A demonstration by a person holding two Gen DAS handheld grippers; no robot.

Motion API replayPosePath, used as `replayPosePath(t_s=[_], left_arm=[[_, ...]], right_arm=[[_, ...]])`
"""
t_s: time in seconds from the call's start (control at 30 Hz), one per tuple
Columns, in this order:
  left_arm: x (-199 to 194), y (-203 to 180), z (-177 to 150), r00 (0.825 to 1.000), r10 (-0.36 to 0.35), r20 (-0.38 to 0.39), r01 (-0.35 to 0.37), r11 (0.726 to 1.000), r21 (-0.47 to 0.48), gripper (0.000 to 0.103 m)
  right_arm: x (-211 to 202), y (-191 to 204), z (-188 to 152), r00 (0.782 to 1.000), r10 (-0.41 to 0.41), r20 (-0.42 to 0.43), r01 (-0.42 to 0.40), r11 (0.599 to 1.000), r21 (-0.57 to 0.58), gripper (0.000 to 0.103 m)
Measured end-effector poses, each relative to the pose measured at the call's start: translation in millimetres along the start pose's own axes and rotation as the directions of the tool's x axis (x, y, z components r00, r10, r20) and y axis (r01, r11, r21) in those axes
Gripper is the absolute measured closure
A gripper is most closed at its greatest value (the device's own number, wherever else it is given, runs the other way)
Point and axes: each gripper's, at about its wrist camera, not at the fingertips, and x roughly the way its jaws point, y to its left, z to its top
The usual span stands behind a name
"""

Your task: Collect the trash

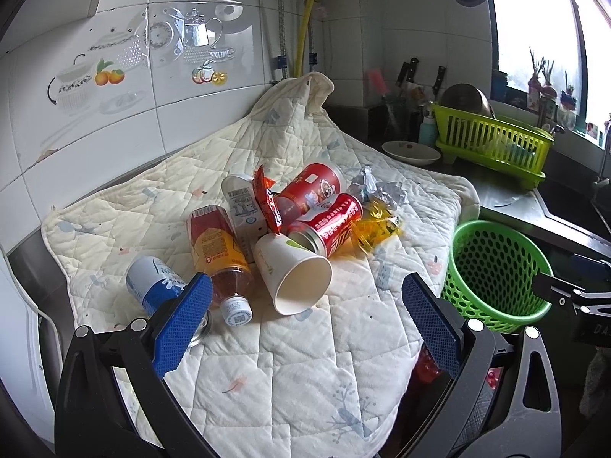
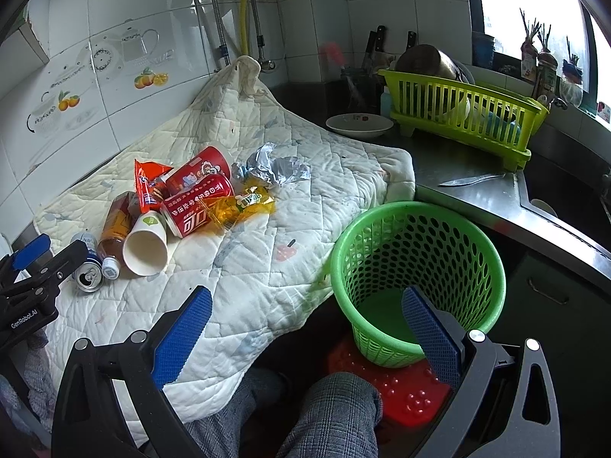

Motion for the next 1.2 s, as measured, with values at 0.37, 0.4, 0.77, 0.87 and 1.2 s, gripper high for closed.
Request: replayPosePath(t_s=[0.37,0.4,0.77,0.87,1.2], left_arm=[[5,3,4,1.000,0.007,-0.011,-0.007,1.000,-0.007,0.005],[6,3,4,1.000,0.007,-0.013,-0.007,1.000,-0.008,0.005],[9,11,11,0.999,0.031,-0.013,-0.031,0.999,-0.012,0.005],[10,16,14,0.999,0.039,-0.017,-0.040,0.999,-0.024,0.005],[17,37,21,0.996,0.081,-0.035,-0.083,0.995,-0.056,0.005]], right_arm=[[7,0,4,1.000,0.000,-0.012,-0.001,1.000,-0.010,0.006],[8,0,5,1.000,0.001,-0.013,-0.001,1.000,-0.011,0.006],[17,4,14,1.000,0.018,-0.024,-0.018,1.000,-0.025,0.006],[21,6,20,0.999,0.025,-0.025,-0.026,0.999,-0.036,0.006],[51,18,50,0.995,0.087,-0.039,-0.090,0.992,-0.084,0.007]])
